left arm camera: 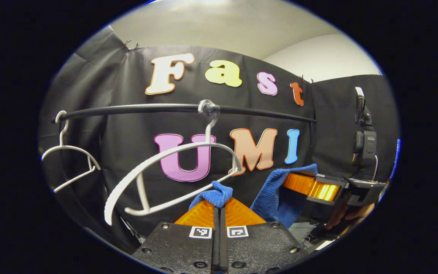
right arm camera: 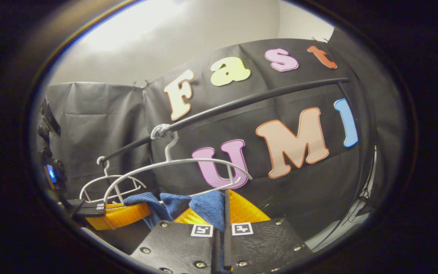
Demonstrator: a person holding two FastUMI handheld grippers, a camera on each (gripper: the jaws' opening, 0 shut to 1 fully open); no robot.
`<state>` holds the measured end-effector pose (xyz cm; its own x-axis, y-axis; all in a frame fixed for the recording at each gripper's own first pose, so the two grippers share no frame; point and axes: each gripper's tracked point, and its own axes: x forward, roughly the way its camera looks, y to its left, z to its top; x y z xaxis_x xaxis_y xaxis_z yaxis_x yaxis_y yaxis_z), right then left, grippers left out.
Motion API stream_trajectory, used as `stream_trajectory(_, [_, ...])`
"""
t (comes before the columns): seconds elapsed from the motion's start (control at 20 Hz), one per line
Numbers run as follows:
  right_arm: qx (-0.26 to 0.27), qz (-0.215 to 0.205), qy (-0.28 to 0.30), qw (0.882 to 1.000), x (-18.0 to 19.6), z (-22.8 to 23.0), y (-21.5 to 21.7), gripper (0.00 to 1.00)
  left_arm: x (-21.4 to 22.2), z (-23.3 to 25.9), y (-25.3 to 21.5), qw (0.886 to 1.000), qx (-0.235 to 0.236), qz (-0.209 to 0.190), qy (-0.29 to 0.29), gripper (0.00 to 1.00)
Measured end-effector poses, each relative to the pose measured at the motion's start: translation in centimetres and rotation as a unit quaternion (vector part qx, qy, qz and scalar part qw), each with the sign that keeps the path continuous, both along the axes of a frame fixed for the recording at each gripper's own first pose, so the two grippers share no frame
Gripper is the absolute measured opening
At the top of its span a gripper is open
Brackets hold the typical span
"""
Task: Grasp the clothes on the hanger with both hands and then place them into the laundry hamper below.
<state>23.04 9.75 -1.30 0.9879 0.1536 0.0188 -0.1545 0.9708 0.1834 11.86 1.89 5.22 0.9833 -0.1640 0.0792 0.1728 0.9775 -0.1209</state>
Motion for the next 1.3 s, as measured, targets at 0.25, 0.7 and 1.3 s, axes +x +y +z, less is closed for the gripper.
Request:
stream_trajectory(0.25, [0.0,0.011,0.02,1.0,0.9,-2.3,1.1,0.0,2.0,-1.6,-2.1,1.0,0.016,-0.026,0.003,0.0])
stream_trajectory(0.7, [-0.042,-0.022,0.125,0.991,4.6,-11.9,-3.2,0.04,7.3,-12.3,-3.2,0.994,0.034,-0.016,0.103,0.0])
stream_trajectory(1.3, [-0.04,-0.028,0.263,0.964,4.9,-26.9,-4.9,0.05,10.8,-25.5,-4.3,0.971,0.064,-0.025,0.229,0.01])
